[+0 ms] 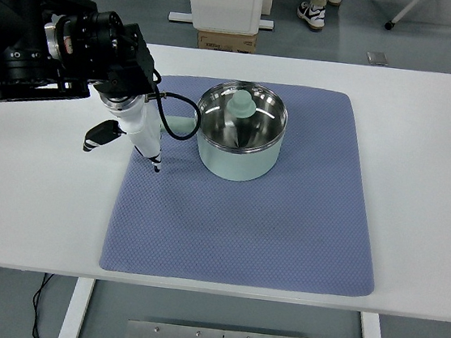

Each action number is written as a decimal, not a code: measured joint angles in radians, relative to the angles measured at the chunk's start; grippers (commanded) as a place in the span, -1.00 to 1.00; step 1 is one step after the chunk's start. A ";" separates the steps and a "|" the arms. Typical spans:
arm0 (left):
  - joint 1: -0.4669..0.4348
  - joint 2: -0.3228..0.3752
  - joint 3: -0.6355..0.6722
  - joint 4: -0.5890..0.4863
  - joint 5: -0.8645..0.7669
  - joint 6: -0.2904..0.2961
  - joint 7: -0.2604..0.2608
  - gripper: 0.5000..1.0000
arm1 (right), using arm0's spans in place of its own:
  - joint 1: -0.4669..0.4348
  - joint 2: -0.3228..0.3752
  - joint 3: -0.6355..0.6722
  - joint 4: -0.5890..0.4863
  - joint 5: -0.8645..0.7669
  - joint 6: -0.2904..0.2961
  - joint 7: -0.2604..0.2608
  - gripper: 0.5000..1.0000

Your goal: Rotate green pot handle

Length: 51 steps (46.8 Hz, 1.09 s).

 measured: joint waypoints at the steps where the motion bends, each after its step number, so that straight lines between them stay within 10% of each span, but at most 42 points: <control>1: 0.000 0.000 0.000 0.002 0.000 0.000 0.001 1.00 | 0.000 0.000 0.000 0.000 0.000 0.000 0.000 1.00; 51: -0.014 0.005 -0.127 -0.169 -0.094 -0.011 -0.047 1.00 | 0.000 0.000 0.000 0.000 0.000 0.000 0.000 1.00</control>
